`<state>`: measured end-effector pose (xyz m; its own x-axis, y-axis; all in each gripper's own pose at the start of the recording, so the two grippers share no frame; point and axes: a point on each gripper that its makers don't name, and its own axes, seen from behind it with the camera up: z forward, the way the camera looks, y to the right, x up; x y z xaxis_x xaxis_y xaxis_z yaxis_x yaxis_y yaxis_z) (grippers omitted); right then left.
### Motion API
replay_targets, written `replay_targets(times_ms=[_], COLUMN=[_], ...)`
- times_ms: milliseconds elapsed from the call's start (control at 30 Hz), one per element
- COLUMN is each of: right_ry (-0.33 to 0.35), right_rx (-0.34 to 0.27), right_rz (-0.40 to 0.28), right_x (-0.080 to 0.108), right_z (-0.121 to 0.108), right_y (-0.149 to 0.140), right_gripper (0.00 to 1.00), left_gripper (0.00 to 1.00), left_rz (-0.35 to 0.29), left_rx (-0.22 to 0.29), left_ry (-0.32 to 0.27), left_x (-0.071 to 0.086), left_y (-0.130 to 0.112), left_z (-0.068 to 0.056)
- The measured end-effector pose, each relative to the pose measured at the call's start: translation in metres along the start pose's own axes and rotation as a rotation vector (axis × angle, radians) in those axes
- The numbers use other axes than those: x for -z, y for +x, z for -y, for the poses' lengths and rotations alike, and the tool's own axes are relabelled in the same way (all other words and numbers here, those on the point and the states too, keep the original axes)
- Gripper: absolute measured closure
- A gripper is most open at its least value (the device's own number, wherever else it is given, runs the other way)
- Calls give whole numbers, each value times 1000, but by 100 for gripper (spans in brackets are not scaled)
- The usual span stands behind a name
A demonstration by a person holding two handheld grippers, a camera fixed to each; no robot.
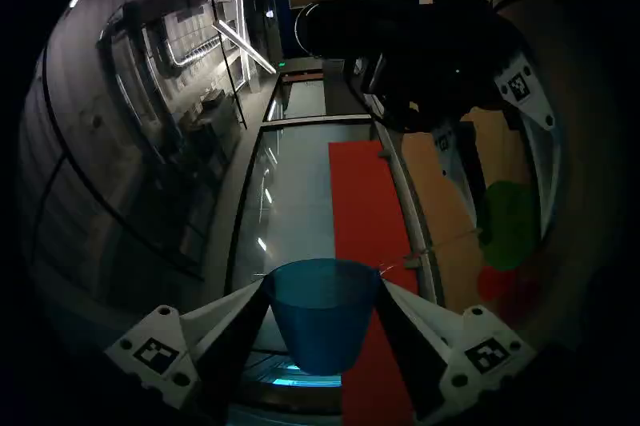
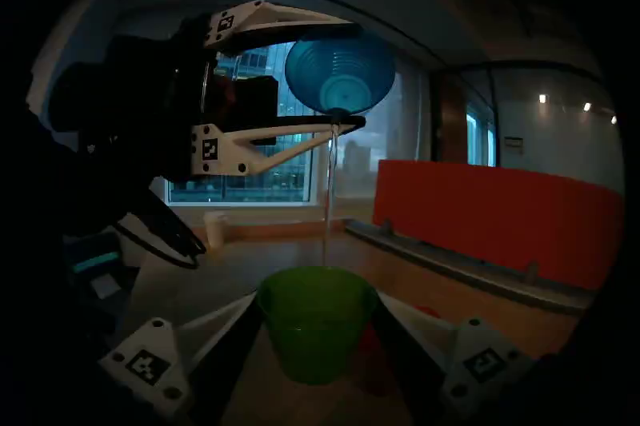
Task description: Pour water
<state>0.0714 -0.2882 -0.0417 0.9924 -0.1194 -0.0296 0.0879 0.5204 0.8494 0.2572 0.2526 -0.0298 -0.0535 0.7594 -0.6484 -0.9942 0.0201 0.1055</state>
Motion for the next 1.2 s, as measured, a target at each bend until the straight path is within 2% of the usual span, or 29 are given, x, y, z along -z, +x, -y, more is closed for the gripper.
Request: replay_targets(times_ms=[400, 567, 767, 867, 933, 1200], right_ry=[-5, -7, -8, -9, -10, -17], right_rx=[-4, -5, -5, -5, -5, -6], right_rz=[-6, -8, -8, -8, -9, -12], right_x=[-1, -1, -2, -2, -2, -1], right_z=[-2, -3, -4, -4, -4, -6], right_y=[1, 1, 1, 1, 1, 1], right_gripper=[9, 9, 9, 9, 9, 8], left_gripper=[11, 12, 12, 11, 11, 12], left_rz=[-5, -6, -6, 4, 13, 35], left_rx=[-76, -81, -70, -36, 4, 228], left_ry=[9, 9, 11, 10, 9, 7], left_x=[1, 2, 0, -1, -1, -3], left_y=[6, 8, 6, 2, -1, -13], left_z=[0, -4, -2, -3, -4, -11])
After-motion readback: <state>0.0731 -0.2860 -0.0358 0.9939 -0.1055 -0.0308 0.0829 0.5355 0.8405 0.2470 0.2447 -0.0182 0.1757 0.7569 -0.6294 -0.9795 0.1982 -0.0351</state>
